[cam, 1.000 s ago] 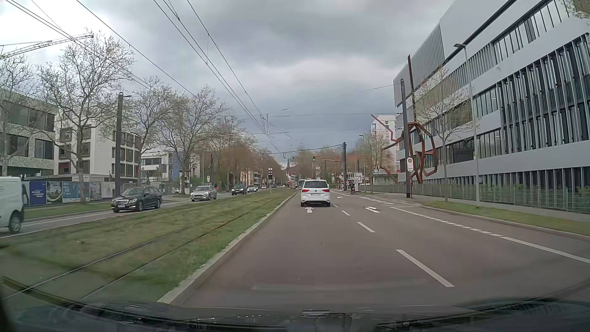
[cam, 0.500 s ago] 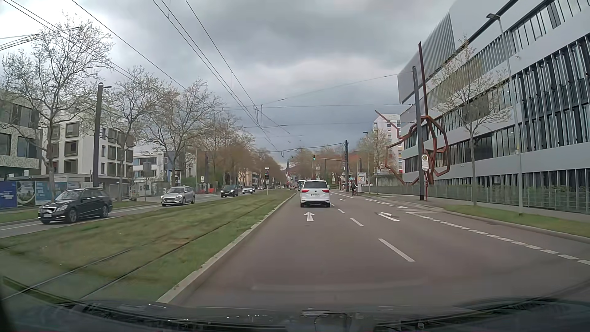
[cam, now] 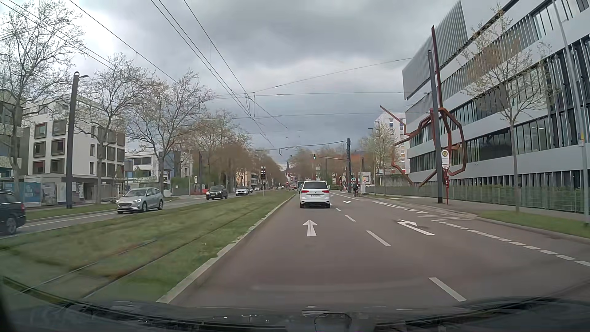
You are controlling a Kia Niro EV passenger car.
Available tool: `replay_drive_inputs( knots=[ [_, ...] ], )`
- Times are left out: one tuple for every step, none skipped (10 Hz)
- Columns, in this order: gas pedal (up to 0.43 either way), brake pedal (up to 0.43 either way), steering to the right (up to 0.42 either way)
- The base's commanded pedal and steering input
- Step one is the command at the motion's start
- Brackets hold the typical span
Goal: Follow the waypoints while adhering to traffic rules and regulations
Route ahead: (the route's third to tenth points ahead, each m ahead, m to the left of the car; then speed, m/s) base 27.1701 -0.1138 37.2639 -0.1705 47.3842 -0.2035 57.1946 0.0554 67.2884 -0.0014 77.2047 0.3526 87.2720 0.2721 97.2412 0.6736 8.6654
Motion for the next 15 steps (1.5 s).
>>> replay_drive_inputs(
  knots=[
    [0.209,0.000,0.000],
    [0.209,0.000,0.000],
    [0.209,0.000,0.000],
    [0.209,0.000,0.000],
    [0.209,0.000,0.000],
    [0.209,0.000,0.000],
    [0.209,0.000,0.000],
    [0.197,0.000,0.000],
    [0.197,0.000,0.000],
    [0.197,0.000,0.000],
    [0.197,0.000,0.000],
    [0.197,0.000,0.000],
    [0.169,0.000,0.000],
    [0.110,0.000,0.000],
    [0.067,0.000,0.000]
  ],
)
